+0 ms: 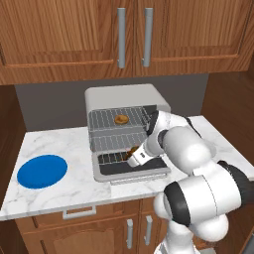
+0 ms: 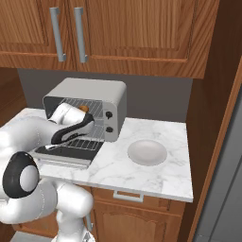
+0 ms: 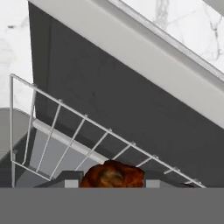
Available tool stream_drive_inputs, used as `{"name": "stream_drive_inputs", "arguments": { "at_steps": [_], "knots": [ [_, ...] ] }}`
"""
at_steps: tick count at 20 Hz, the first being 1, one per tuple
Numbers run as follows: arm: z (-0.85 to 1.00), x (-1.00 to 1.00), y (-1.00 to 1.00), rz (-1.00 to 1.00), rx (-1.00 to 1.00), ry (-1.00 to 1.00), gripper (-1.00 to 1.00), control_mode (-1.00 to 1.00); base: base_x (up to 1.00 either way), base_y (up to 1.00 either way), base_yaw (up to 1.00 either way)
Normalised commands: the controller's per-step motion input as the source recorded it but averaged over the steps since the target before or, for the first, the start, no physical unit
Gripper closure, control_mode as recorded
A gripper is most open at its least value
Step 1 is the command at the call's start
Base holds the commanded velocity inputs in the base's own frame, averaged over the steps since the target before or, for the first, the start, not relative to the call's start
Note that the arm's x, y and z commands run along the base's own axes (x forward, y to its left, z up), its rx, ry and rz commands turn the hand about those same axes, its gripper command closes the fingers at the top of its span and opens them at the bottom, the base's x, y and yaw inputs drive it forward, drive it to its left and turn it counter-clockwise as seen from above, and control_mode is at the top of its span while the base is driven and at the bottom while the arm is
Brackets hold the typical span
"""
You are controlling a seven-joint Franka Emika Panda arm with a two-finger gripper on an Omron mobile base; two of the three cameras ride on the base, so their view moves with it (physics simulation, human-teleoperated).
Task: Open the toaster oven door. Place the bread on the top rack in the toaster oven and place the chicken drumstick on the bottom rack.
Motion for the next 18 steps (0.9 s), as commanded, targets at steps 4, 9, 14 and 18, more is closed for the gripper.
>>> {"name": "stream_drive_inputs", "arguments": {
  "at_steps": [4, 9, 14, 18],
  "knots": [
    [0.53, 0.36, 0.22, 0.00, 0.00, 0.36, 1.00, -1.00, 0.00, 0.00, 0.00],
    [0.43, 0.48, 0.22, 0.01, 0.00, 0.33, 1.00, -1.00, 0.00, 0.00, 0.00],
    [0.04, 0.25, 0.08, 0.03, 0.00, 0.31, 1.00, -1.00, 0.00, 0.00, 0.00],
    [0.00, 0.14, 0.10, 0.05, 0.00, 0.23, 1.00, -1.00, 0.00, 0.00, 0.00]
  ]
}}
